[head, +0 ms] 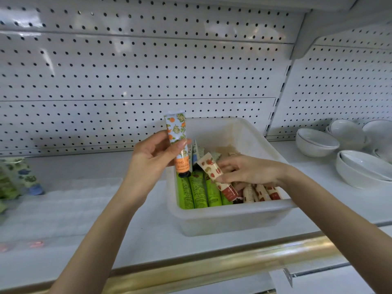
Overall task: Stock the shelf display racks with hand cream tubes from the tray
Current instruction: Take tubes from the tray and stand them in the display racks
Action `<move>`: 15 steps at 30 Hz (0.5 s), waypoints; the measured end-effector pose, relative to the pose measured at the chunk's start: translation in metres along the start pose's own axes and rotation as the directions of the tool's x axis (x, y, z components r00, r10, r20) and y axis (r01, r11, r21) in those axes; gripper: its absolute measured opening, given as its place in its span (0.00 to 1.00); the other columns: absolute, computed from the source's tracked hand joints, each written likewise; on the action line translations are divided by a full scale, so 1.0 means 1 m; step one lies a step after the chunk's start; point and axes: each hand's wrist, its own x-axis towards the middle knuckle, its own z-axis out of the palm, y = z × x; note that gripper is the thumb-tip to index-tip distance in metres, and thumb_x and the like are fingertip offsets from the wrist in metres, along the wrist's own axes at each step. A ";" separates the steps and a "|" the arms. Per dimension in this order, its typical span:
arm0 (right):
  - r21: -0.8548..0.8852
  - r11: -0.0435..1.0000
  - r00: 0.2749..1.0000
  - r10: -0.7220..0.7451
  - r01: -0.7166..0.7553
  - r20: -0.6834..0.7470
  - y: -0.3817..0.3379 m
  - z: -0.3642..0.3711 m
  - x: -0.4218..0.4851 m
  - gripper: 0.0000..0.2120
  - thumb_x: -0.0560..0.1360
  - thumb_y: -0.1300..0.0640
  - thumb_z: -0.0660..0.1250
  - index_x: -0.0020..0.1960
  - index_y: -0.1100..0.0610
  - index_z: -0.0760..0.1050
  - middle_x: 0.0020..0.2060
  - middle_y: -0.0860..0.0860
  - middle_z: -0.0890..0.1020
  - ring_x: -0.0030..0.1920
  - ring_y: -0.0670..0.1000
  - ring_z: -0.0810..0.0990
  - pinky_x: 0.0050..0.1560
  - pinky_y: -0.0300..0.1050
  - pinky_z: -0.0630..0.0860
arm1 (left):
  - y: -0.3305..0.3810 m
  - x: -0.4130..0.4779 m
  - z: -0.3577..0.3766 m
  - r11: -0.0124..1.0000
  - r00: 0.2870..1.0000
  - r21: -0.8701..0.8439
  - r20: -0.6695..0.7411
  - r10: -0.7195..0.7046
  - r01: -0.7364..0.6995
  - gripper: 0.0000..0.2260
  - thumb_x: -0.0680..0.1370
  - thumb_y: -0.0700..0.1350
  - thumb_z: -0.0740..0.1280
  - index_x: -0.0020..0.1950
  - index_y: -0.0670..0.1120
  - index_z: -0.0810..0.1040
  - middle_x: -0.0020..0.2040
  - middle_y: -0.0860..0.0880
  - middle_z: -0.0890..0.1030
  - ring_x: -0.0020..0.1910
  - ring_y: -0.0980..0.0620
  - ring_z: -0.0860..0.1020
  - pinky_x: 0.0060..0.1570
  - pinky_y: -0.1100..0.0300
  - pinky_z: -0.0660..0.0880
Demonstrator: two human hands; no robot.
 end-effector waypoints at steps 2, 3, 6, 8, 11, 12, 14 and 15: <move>0.040 0.999 0.999 -0.024 0.025 -0.035 -0.001 -0.001 -0.002 0.18 0.77 0.58 0.65 0.65 0.54 0.69 0.54 0.46 0.77 0.53 0.46 0.79 0.51 0.40 0.78 | 0.000 -0.001 -0.001 1.000 1.000 -0.003 -0.008 -0.010 0.010 0.06 0.73 0.42 0.66 0.49 0.48 0.80 0.43 0.55 0.85 0.44 0.57 0.82 0.43 0.62 0.80; 0.078 0.996 0.998 -0.038 0.042 -0.047 -0.001 -0.001 -0.002 0.19 0.76 0.58 0.66 0.66 0.55 0.69 0.53 0.47 0.78 0.53 0.47 0.79 0.51 0.41 0.79 | 0.000 -0.001 -0.002 1.000 1.000 -0.004 -0.018 -0.018 0.018 0.06 0.72 0.42 0.67 0.48 0.49 0.80 0.42 0.55 0.84 0.43 0.56 0.81 0.45 0.60 0.80; 0.190 0.976 0.990 -0.092 0.111 -0.104 -0.008 -0.005 -0.002 0.18 0.75 0.59 0.67 0.64 0.56 0.71 0.56 0.54 0.79 0.54 0.51 0.80 0.48 0.43 0.80 | 0.001 -0.002 -0.006 0.999 0.998 -0.008 -0.036 -0.048 0.048 0.06 0.72 0.42 0.67 0.47 0.49 0.80 0.41 0.54 0.83 0.42 0.56 0.81 0.47 0.57 0.79; 0.249 0.954 0.980 -0.134 0.168 -0.148 -0.015 -0.007 -0.001 0.17 0.73 0.59 0.68 0.61 0.57 0.74 0.54 0.55 0.80 0.53 0.53 0.81 0.52 0.48 0.80 | 0.003 -0.004 -0.007 0.998 0.998 -0.015 -0.035 -0.060 0.059 0.07 0.70 0.44 0.68 0.47 0.48 0.80 0.43 0.51 0.83 0.42 0.56 0.81 0.47 0.56 0.79; 0.374 0.893 0.964 -0.200 0.252 -0.173 -0.030 -0.004 0.001 0.18 0.67 0.57 0.70 0.56 0.56 0.75 0.51 0.56 0.82 0.49 0.54 0.82 0.53 0.51 0.80 | 0.006 -0.009 -0.010 0.998 0.997 -0.011 -0.059 -0.055 0.055 0.12 0.67 0.47 0.69 0.49 0.47 0.80 0.46 0.46 0.83 0.42 0.54 0.81 0.46 0.56 0.80; 0.407 0.871 0.960 -0.222 0.274 -0.171 -0.036 -0.002 0.001 0.18 0.65 0.57 0.71 0.55 0.56 0.75 0.50 0.56 0.82 0.49 0.54 0.82 0.52 0.50 0.80 | 0.006 -0.011 -0.011 0.998 0.996 -0.009 -0.071 -0.055 0.054 0.13 0.67 0.47 0.69 0.50 0.46 0.80 0.47 0.45 0.83 0.42 0.54 0.81 0.45 0.56 0.80; 0.444 0.836 0.946 -0.279 0.323 -0.163 -0.045 0.005 0.003 0.16 0.65 0.57 0.71 0.52 0.56 0.76 0.50 0.55 0.81 0.48 0.53 0.82 0.49 0.49 0.81 | 0.007 -0.014 -0.013 0.998 0.993 -0.015 -0.100 -0.062 0.061 0.13 0.67 0.46 0.69 0.50 0.45 0.80 0.46 0.46 0.84 0.43 0.53 0.82 0.44 0.57 0.81; 0.458 0.819 0.938 -0.308 0.345 -0.157 -0.049 0.009 0.003 0.14 0.66 0.58 0.71 0.51 0.56 0.77 0.49 0.54 0.81 0.47 0.52 0.82 0.48 0.48 0.81 | 0.007 -0.016 -0.014 0.998 0.991 -0.019 -0.115 -0.067 0.065 0.12 0.68 0.45 0.69 0.49 0.45 0.80 0.45 0.46 0.84 0.43 0.52 0.82 0.44 0.57 0.81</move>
